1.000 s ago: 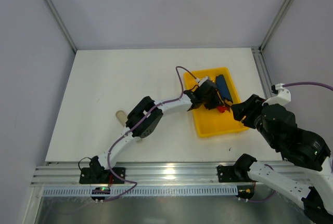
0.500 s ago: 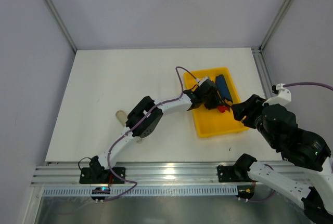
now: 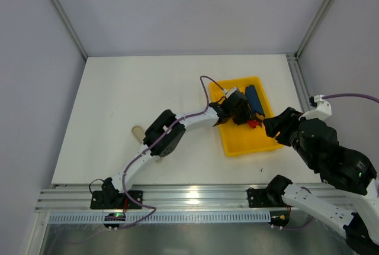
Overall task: Place the utensils on the paper napkin and roll it up
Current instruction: Place the utensils in the bin.
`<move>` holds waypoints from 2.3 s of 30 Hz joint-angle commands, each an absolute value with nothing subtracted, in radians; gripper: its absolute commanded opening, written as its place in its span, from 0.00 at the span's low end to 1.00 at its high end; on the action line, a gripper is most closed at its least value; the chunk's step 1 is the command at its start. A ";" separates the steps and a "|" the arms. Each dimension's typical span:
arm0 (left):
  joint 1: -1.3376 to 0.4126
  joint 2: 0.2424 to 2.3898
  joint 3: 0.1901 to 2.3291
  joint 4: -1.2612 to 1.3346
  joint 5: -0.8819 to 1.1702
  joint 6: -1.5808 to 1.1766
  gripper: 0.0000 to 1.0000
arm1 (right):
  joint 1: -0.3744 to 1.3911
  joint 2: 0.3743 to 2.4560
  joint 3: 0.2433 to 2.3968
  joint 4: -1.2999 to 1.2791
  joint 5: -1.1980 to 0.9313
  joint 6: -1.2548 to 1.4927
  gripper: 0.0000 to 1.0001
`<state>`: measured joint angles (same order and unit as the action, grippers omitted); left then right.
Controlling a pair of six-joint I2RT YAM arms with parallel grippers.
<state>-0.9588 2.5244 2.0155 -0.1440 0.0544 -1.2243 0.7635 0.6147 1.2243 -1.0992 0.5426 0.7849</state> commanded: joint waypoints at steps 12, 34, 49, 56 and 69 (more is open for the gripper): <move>-0.951 2.526 1.977 -0.324 0.015 -1.209 0.41 | 0.762 0.611 1.232 -1.063 0.549 0.788 0.59; -0.951 2.502 1.951 -0.388 0.009 -1.210 0.46 | 0.762 0.607 1.226 -1.055 0.546 0.793 0.59; -0.954 2.439 1.879 -0.396 -0.026 -1.212 0.51 | 0.762 0.604 1.220 -1.054 0.538 0.796 0.59; -0.959 2.408 1.849 -0.413 -0.032 -1.215 0.54 | 0.761 0.601 1.223 -1.054 0.535 0.801 0.59; -0.971 2.281 1.772 -0.425 -0.100 -1.166 0.57 | 0.762 0.609 1.204 -1.040 0.522 0.802 0.59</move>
